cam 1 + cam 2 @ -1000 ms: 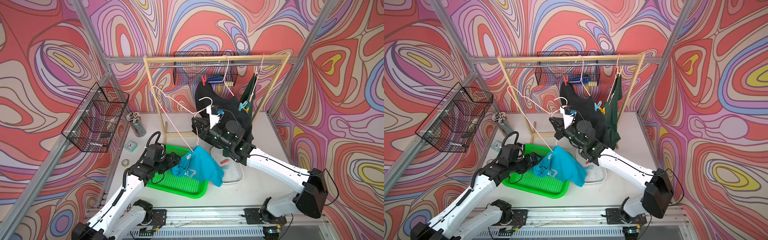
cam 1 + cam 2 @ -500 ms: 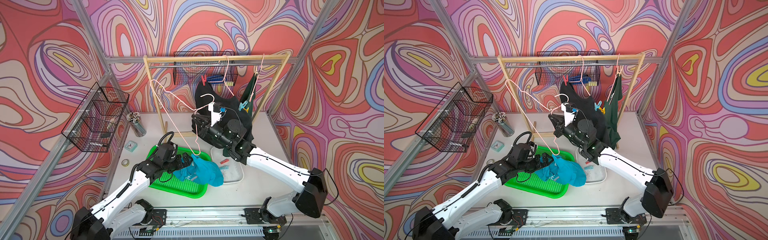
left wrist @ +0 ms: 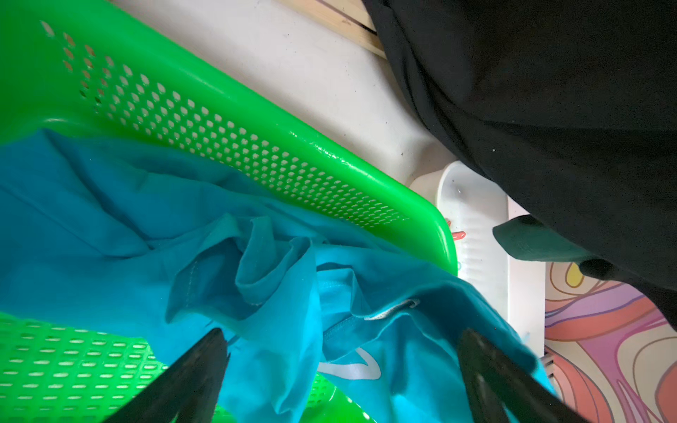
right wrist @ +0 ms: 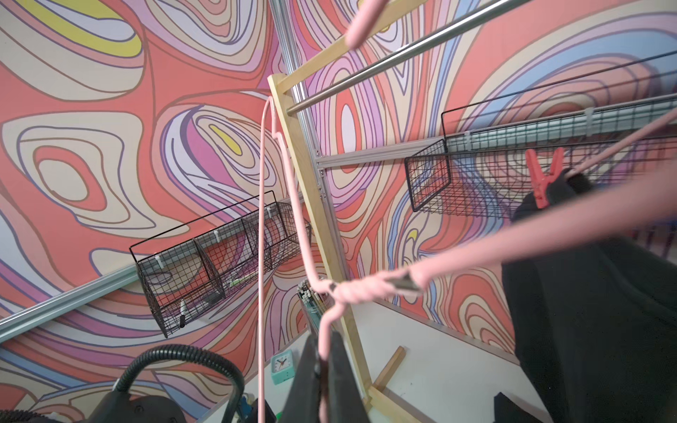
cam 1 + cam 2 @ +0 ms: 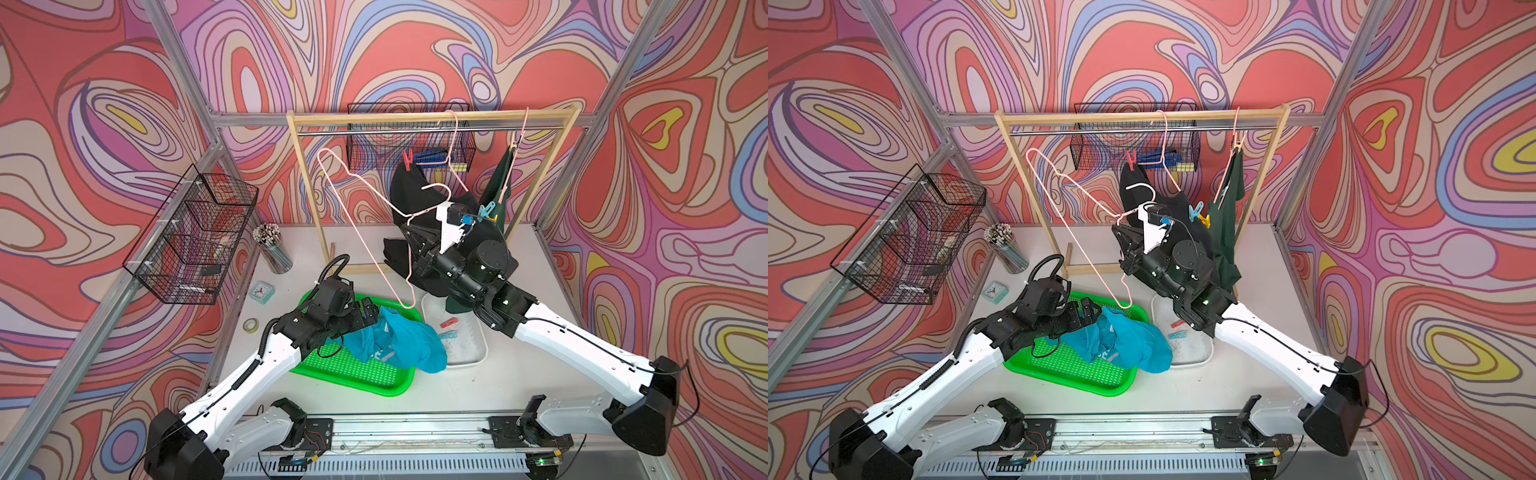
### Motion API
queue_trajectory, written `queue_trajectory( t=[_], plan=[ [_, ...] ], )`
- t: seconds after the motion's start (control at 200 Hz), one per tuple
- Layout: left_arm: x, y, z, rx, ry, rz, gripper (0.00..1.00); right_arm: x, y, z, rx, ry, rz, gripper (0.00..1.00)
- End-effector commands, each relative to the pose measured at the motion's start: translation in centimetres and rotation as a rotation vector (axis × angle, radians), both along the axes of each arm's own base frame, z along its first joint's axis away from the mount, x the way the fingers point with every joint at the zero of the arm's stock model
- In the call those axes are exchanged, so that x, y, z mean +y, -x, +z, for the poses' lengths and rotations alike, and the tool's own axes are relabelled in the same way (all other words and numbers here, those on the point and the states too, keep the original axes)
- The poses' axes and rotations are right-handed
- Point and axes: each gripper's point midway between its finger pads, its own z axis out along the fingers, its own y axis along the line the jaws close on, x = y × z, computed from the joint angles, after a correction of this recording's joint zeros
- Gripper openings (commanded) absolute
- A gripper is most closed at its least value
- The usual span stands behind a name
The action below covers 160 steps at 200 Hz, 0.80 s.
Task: Remove the clothespins securing t-shirts to the hanger
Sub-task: Adjust the T-shirt in the basket.
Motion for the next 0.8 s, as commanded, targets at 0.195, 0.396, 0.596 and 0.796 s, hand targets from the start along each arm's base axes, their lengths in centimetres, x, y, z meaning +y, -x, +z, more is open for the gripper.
queue_trajectory(
  t=[0.195,0.396,0.596,0.796],
  plan=[
    [-3.3,0.5,3.8,-0.067,0.172,-0.126,1.0,-3.9,0.2,-4.3,0.08,0.162,-0.152,0.0],
    [-6.5,0.9,3.5,-0.042,0.183,-0.227,1.0,-5.5,0.8,-5.8,0.109,0.216,-0.196,0.0],
    [-8.8,0.7,2.5,-0.018,0.195,-0.26,0.93,-6.4,1.4,-6.0,0.115,0.22,-0.205,0.0],
    [-9.6,0.6,0.5,0.038,0.195,-0.25,0.6,-6.8,1.9,-6.0,0.121,0.218,-0.206,0.0]
  ],
)
